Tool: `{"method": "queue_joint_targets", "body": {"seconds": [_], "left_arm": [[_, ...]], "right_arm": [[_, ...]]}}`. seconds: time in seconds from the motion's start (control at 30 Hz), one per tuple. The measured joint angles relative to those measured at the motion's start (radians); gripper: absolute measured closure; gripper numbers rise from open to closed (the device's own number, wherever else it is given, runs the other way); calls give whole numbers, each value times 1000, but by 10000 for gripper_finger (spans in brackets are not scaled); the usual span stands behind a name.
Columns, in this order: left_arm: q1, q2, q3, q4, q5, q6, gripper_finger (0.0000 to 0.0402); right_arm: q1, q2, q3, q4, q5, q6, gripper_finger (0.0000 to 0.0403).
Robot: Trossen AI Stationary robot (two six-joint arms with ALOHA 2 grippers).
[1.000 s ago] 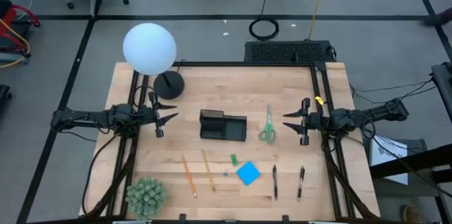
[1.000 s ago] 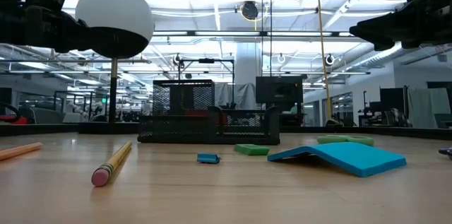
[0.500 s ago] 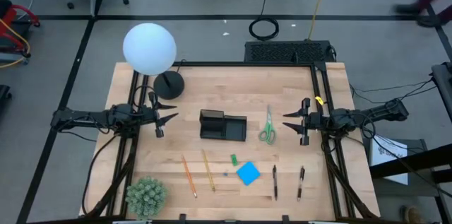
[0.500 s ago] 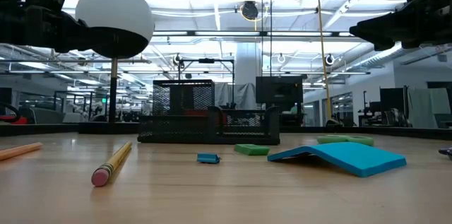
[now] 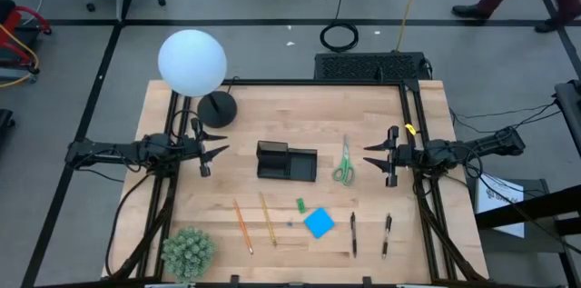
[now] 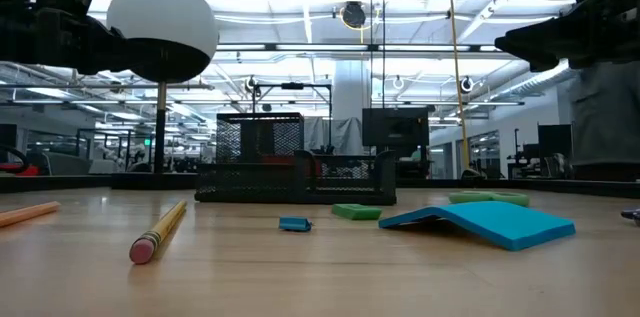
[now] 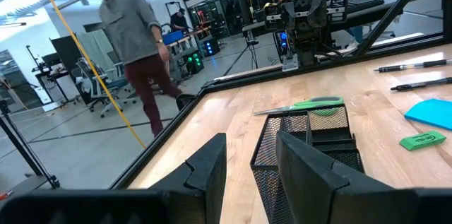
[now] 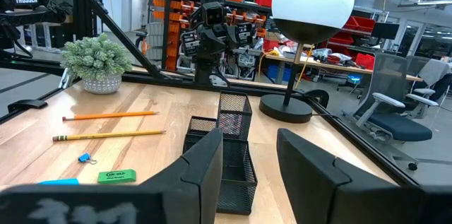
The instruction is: Pick and place office supplies into organizer
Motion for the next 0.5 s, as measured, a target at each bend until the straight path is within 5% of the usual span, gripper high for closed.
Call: {"method": "queue_joint_targets", "body": {"seconds": [0.5], "left_arm": [[0, 0, 0, 0, 0, 0, 270]], "right_arm": [[0, 0, 0, 0, 0, 39, 275]]}}
